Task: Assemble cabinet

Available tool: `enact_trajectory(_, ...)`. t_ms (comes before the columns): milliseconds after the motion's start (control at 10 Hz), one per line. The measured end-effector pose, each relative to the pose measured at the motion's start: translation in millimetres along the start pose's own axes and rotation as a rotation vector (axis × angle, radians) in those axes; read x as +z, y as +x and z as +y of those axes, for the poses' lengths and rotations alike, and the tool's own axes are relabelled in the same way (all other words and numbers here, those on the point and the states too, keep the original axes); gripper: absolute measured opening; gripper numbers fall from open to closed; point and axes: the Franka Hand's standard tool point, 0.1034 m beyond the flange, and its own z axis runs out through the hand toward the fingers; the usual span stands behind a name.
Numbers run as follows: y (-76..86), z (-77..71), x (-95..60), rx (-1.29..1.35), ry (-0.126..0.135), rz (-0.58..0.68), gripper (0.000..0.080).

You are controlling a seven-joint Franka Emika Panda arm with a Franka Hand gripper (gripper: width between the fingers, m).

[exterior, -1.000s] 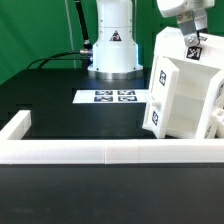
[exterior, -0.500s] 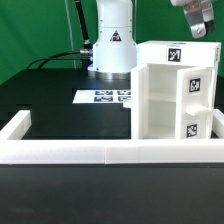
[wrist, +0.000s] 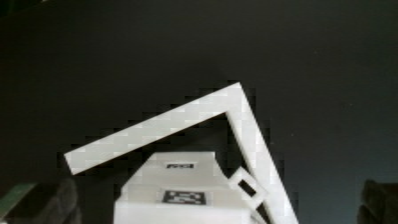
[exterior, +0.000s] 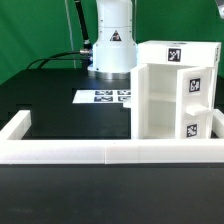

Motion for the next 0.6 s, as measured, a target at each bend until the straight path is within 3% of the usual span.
enact_trajectory(600,-0.9,1.2,1.2,-0.03,-0.002,0.001,0.0797)
